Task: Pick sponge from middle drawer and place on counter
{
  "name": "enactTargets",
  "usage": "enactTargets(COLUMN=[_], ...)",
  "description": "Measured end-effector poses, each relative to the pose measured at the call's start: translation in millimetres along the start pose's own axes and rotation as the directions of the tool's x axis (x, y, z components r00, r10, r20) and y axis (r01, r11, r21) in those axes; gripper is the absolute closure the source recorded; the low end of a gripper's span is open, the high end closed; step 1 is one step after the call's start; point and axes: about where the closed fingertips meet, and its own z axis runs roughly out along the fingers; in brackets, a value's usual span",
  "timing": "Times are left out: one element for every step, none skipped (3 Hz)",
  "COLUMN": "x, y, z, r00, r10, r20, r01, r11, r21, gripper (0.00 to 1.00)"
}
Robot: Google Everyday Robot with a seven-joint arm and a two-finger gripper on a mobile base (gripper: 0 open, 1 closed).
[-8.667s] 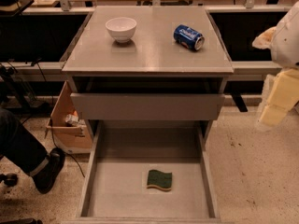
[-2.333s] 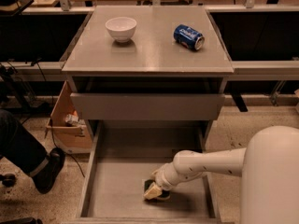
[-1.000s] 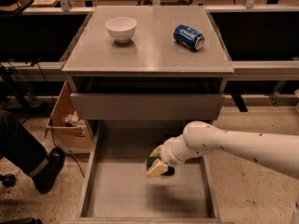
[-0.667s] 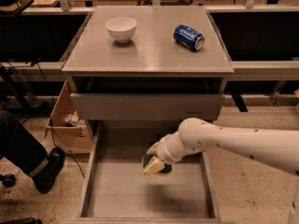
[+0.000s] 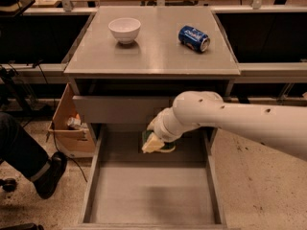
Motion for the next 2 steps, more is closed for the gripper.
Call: enactTargets(x=[-35, -75], y=[-25, -43], z=[-62, -138], r00=[0.998, 0.993], r10=[-0.04, -0.079], r20=[-0.04, -0.093], r01=[0.044, 0.101], r11=[0.9911, 0.9608], r21=[0.126, 0.258], gripper=[1.0, 1.0])
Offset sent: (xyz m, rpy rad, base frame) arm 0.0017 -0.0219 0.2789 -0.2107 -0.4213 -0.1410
